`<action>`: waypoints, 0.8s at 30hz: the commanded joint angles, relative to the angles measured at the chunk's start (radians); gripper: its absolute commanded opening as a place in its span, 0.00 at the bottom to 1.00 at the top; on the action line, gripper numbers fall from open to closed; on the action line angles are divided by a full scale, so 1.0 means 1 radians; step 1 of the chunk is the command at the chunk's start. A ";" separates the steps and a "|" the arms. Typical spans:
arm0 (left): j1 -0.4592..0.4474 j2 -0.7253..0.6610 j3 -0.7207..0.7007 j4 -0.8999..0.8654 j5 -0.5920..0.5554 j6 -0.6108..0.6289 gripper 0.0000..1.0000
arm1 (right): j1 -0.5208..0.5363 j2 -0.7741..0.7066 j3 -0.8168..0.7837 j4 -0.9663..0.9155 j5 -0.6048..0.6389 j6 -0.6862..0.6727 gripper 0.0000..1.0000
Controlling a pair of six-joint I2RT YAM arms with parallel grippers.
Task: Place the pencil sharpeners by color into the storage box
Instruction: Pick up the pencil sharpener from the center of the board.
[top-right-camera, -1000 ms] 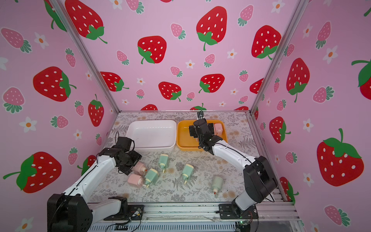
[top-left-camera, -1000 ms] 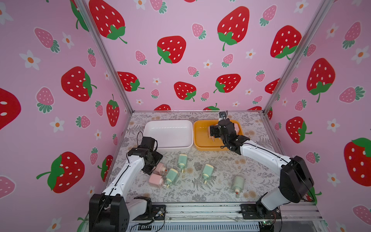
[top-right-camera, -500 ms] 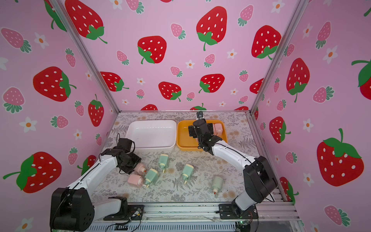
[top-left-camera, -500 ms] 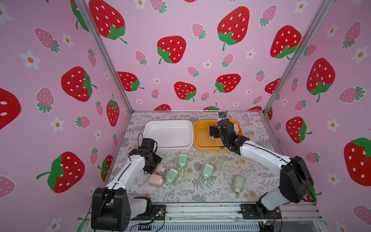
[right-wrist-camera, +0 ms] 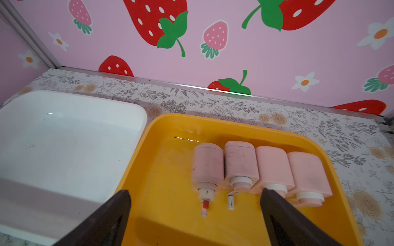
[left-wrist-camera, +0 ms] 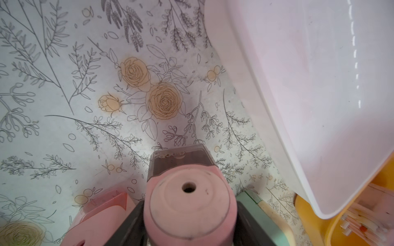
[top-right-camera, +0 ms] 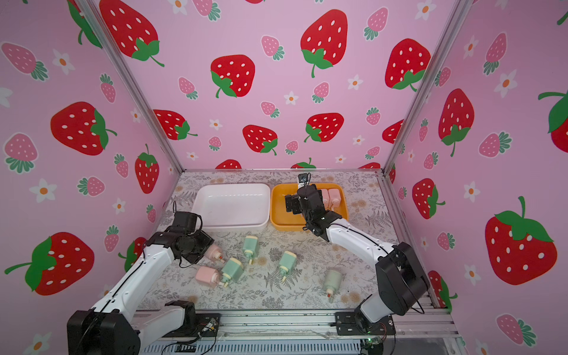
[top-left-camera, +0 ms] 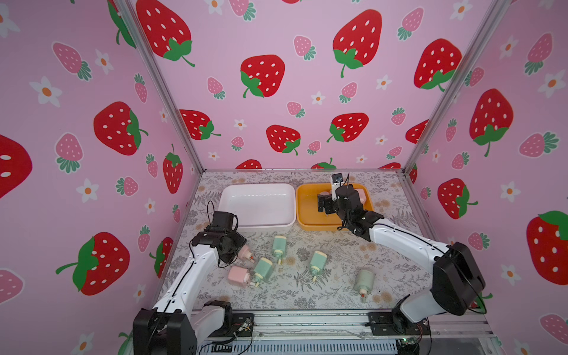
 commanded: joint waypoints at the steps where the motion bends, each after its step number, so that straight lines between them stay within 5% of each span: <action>1: -0.042 -0.012 0.109 -0.045 -0.036 -0.038 0.00 | 0.014 -0.019 0.027 0.000 -0.257 -0.072 1.00; 3: -0.066 0.008 0.179 -0.095 -0.041 -0.082 0.00 | 0.037 -0.027 0.010 0.029 -0.370 -0.136 1.00; 12: -0.163 0.128 0.456 -0.219 0.017 -0.335 0.00 | 0.195 0.041 0.043 0.047 -0.406 -0.379 1.00; 17: -0.242 0.148 0.497 -0.111 -0.030 -0.424 0.00 | 0.241 0.045 0.045 0.063 -0.535 -0.452 0.99; 24: -0.286 0.183 0.512 -0.083 -0.063 -0.526 0.00 | 0.268 0.065 0.061 0.087 -0.510 -0.506 0.93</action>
